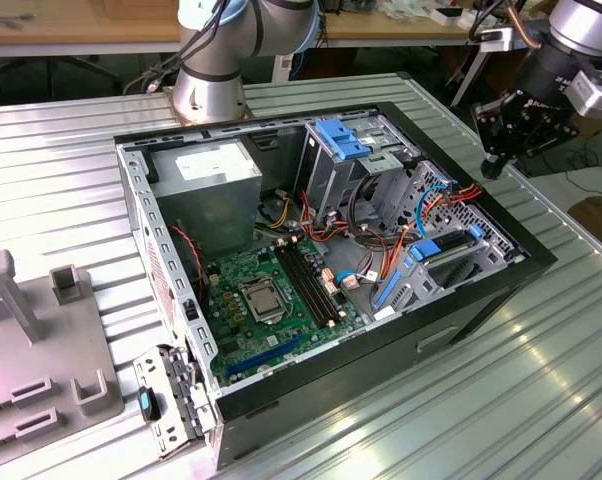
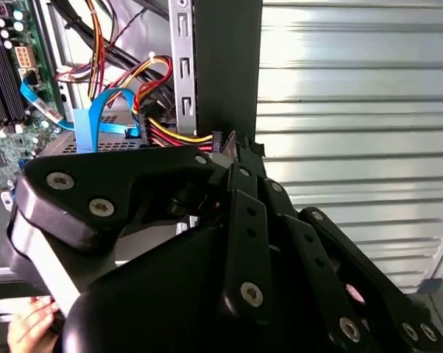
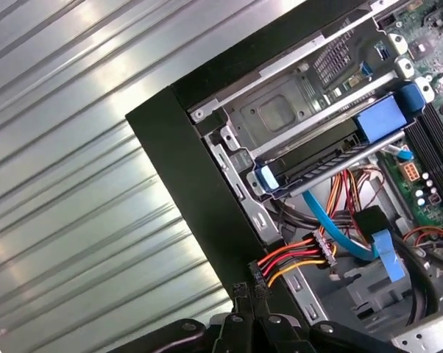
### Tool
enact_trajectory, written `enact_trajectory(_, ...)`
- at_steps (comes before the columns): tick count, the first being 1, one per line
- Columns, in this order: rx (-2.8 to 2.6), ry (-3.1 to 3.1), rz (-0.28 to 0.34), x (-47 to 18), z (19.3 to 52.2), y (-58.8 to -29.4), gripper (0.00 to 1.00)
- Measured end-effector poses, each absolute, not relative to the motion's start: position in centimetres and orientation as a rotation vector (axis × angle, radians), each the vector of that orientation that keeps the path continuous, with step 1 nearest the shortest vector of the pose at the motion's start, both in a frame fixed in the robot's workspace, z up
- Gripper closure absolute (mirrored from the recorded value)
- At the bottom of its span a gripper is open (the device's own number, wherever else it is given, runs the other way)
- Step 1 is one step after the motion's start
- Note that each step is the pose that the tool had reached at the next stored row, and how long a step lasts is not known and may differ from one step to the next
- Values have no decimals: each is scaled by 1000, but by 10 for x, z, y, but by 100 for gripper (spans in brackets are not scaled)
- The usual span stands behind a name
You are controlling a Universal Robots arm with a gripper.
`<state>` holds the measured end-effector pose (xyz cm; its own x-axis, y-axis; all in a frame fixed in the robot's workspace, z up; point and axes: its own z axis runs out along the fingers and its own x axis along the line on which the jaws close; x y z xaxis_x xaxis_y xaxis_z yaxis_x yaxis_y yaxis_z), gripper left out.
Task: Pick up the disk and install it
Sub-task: 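Insert the first disk wire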
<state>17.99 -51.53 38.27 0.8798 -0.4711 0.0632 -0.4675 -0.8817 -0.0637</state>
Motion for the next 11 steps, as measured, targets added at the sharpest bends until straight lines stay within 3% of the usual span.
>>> enact_trajectory(11, -3051, 465, -112, 179, 382, -515, 89)
